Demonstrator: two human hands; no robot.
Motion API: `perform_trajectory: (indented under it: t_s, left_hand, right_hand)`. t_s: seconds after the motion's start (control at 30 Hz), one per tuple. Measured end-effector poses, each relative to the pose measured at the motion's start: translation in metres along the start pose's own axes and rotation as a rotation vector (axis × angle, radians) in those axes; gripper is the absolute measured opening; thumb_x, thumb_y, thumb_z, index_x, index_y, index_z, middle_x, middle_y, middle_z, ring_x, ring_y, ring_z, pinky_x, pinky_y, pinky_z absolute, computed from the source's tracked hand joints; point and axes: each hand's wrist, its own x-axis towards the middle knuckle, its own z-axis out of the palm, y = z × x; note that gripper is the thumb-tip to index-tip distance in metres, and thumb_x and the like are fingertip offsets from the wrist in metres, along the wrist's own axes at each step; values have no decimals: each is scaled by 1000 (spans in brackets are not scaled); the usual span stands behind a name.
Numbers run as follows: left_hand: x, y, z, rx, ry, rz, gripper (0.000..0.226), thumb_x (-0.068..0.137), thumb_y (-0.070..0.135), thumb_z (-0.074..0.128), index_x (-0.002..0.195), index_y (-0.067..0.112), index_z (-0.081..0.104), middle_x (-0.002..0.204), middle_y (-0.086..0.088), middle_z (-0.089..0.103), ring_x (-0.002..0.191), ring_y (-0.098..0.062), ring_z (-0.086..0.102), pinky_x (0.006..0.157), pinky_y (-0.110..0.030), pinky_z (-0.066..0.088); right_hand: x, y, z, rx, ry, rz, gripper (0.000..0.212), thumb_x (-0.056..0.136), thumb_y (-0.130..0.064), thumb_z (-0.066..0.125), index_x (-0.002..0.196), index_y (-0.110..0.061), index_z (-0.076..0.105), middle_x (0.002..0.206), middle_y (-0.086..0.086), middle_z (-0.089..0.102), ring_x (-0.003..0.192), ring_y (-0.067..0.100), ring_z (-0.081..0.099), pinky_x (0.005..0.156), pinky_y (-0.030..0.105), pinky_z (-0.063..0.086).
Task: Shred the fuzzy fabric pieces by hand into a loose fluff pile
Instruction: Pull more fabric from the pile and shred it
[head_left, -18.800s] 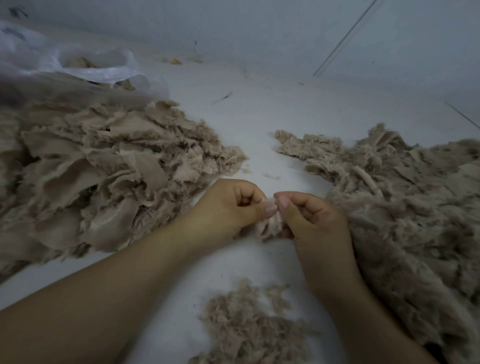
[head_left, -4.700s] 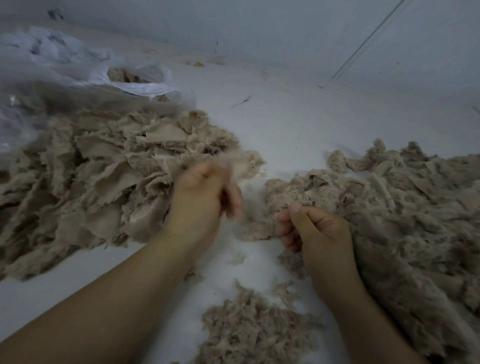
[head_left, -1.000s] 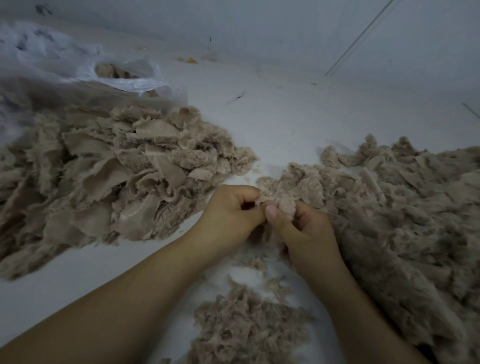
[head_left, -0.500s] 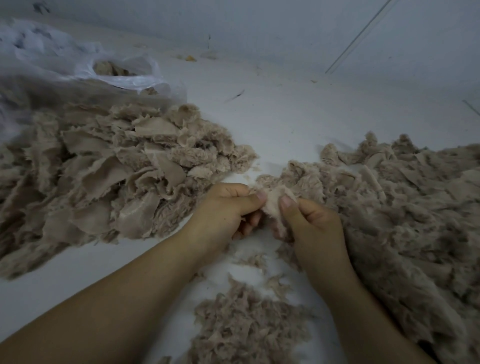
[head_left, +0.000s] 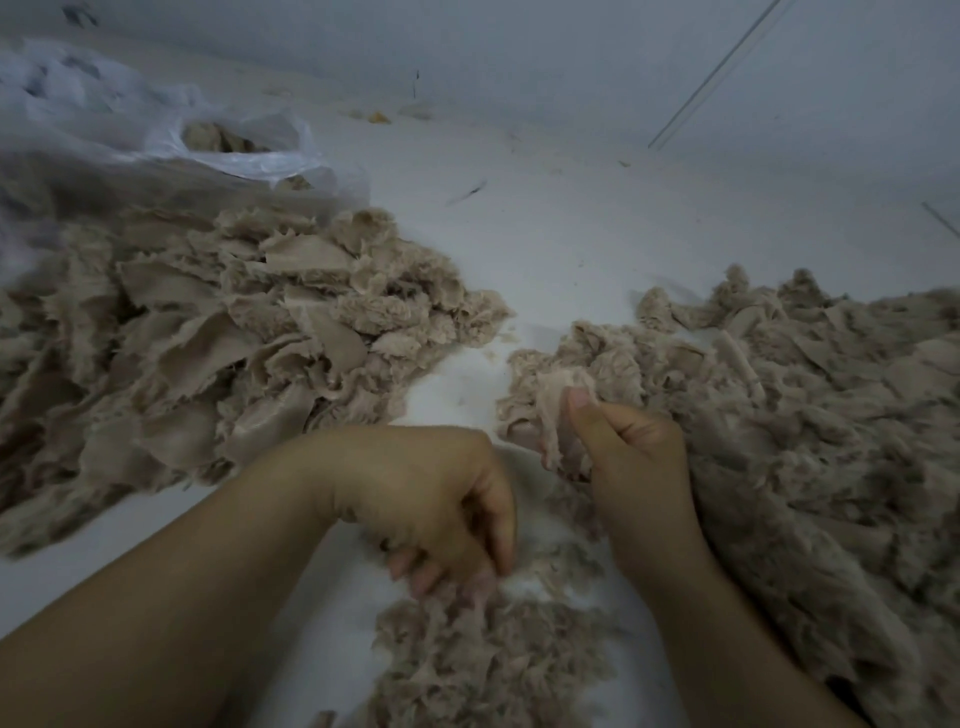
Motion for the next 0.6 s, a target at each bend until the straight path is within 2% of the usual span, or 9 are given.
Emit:
perform_trajectory:
  t_s: [0.03,0.07,0.13,0.17,0.23,0.33,0.4,0.5,0.6]
  left_hand:
    - [3,0,2,-34,128,26,8,86,20,74,84,12,72,62,-11,69,41,-16,58,41,-21,45]
    - [9,0,6,-90,301,50,22,85,28,75,80,7,69,57,-11,66,38,-17,55,40,-21,41]
    - [22,0,12,-303,611,87,43,75,44,77,76,3,64,51,-9,59,35,-20,49,37,-22,35]
    - [27,1,15,-373,693,108,43,73,46,77,71,5,64,50,-9,58,34,-20,48,35,-23,34]
    - [33,2,19,-396,721,134,33,77,38,77,62,12,64,50,-9,59,33,-19,48,34,-22,34]
    - [32,0,20,-501,617,154,31,92,15,66,64,2,60,48,-9,58,33,-15,48,34,-20,33]
    - [30,-1,16,-610,598,167,31,94,8,59,64,1,58,49,-11,54,33,-16,46,34,-19,32]
    - [27,-1,12,-755,600,190,35,97,15,53,65,3,60,52,-16,53,33,-21,45,34,-20,31]
    - [28,2,15,-668,607,200,41,91,39,60,68,5,60,52,-14,54,35,-21,46,36,-20,32]
  right_hand:
    - [0,0,0,-12,4,-9,53,100,-20,57,49,-6,48,44,9,42,43,19,44,48,26,43]
    - [0,-1,-1,-27,5,-16,54,99,-20,58,47,-12,46,43,1,38,43,13,38,47,24,38]
    - [-1,-1,-1,-50,-18,-22,53,98,-24,60,50,-8,47,45,9,37,45,20,35,48,31,36]
    - [-2,-2,-1,-45,-46,-19,51,98,-26,60,54,-2,54,48,19,44,46,28,39,48,38,39]
    - [-3,-4,-1,-35,-74,-12,48,98,-28,59,58,-1,62,52,21,54,46,33,47,50,41,47]
    - [-2,-4,0,-36,-34,-4,54,99,-29,58,46,-17,56,41,1,46,41,11,42,50,31,46]
    - [-1,-4,0,-21,-19,28,52,98,-33,56,51,-15,65,43,4,51,42,10,46,48,27,44]
    - [0,-1,1,-19,-31,66,51,99,-36,53,53,-18,67,44,-3,53,42,7,48,45,23,42]
    - [-1,-2,2,-22,-41,58,50,100,-34,53,58,-11,68,47,0,55,43,9,51,46,24,43]
